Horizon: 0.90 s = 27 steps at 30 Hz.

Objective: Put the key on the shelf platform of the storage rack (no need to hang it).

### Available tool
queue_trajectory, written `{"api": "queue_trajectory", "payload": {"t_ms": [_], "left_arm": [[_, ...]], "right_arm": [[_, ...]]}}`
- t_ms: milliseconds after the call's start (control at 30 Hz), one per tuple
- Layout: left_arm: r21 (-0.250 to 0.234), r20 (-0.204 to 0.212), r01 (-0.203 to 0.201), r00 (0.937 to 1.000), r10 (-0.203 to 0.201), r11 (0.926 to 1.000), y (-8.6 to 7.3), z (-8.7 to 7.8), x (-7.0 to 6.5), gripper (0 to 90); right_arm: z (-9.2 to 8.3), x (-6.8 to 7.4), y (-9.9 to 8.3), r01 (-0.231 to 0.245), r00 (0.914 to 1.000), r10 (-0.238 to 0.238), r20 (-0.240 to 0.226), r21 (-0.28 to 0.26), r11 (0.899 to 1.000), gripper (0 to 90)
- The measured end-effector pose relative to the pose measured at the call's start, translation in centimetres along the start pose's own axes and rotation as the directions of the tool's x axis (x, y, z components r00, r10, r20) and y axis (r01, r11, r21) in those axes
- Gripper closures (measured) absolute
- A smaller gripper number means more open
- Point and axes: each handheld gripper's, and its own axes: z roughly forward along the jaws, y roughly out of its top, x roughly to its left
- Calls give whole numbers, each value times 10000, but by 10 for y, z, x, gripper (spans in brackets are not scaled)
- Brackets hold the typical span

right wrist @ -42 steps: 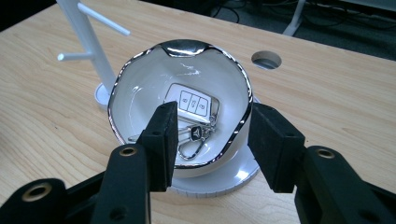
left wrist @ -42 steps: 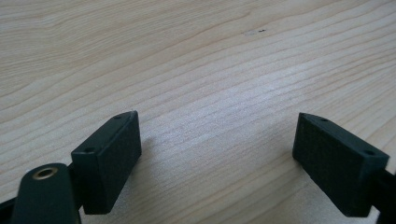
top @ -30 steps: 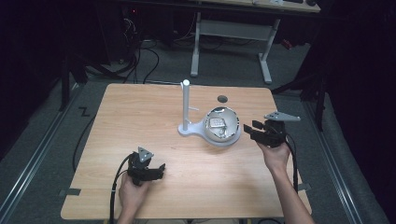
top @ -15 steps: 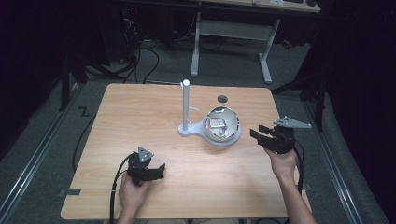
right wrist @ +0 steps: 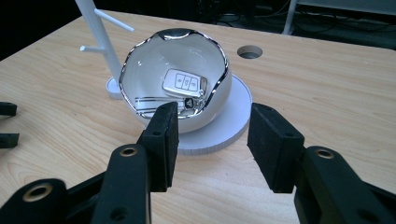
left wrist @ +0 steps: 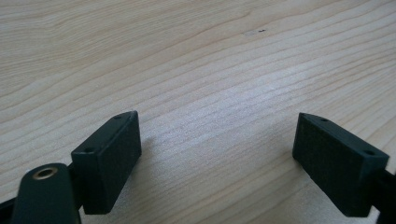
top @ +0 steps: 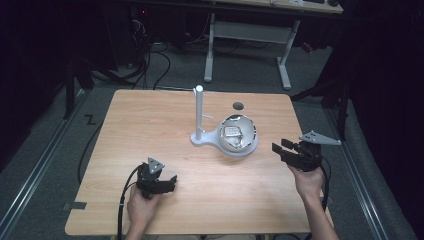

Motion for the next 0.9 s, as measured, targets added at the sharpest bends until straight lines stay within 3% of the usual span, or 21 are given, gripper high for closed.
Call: {"api": "queue_trajectory", "payload": {"t_ms": [900], "left_arm": [[-1,2,3,10000,-3,10000,0,0,0,159]], "right_arm": [[-19,6,-30,-221,9997,220,-111,-63,9997,539]]}}
